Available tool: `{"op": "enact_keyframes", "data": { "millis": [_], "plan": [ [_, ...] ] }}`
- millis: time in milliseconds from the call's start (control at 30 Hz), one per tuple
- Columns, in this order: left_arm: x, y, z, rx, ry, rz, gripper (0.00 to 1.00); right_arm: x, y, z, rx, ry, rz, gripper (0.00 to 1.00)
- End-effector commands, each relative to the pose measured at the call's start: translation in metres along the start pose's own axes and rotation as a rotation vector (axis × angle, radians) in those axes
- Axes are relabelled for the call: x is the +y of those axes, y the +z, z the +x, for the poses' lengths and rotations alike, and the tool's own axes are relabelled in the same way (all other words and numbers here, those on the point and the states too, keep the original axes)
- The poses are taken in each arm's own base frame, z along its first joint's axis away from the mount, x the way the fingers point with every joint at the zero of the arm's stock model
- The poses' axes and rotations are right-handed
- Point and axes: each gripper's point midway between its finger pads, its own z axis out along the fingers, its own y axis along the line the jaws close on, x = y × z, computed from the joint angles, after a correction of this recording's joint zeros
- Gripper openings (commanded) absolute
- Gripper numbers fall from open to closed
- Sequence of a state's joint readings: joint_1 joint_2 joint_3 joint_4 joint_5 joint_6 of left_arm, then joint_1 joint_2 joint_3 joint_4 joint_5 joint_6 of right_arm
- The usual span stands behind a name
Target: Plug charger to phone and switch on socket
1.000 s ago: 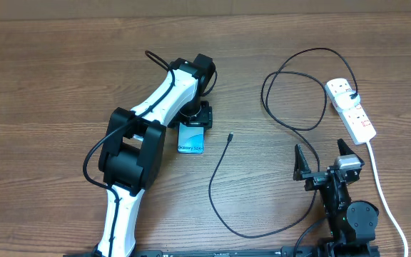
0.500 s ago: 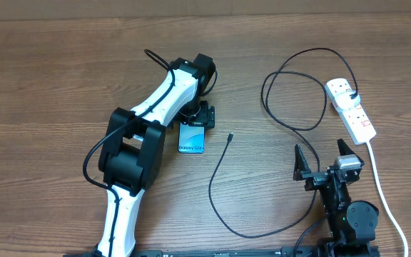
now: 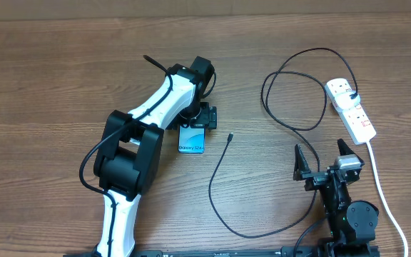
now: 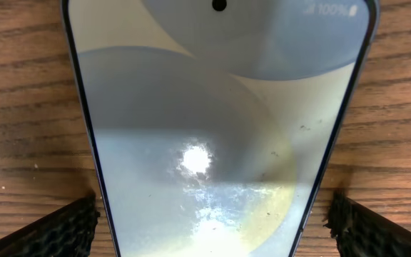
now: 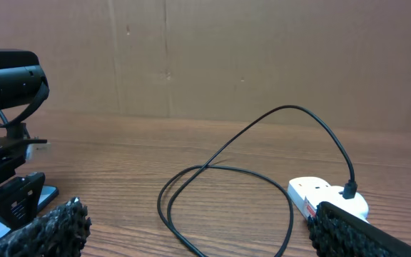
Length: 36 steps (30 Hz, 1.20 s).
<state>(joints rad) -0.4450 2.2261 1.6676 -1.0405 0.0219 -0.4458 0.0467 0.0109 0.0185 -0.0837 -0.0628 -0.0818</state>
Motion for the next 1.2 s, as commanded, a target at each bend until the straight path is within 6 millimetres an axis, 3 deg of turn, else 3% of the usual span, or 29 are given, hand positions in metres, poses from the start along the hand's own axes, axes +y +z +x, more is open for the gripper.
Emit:
{"op": "enact_keyframes", "data": {
  "millis": [0, 433, 1167],
  "plan": [
    [0.0119, 0.0375, 0.0275, 0.113, 0.0, -0.057, 0.99, -0.001, 0.0002, 0.0025, -0.001, 0.003, 0.007, 1.0],
    [0.0139, 0.0386, 0.0283, 0.113, 0.0, -0.067, 0.81, -0.0011, 0.0002, 0.0026, 0.0, 0.003, 0.007, 1.0],
    [0.0179, 0.036, 0.0261, 0.109, -0.005, -0.08, 0.76, -0.001, 0.0002, 0.0025, -0.001, 0.003, 0.007, 1.0]
  ]
}}
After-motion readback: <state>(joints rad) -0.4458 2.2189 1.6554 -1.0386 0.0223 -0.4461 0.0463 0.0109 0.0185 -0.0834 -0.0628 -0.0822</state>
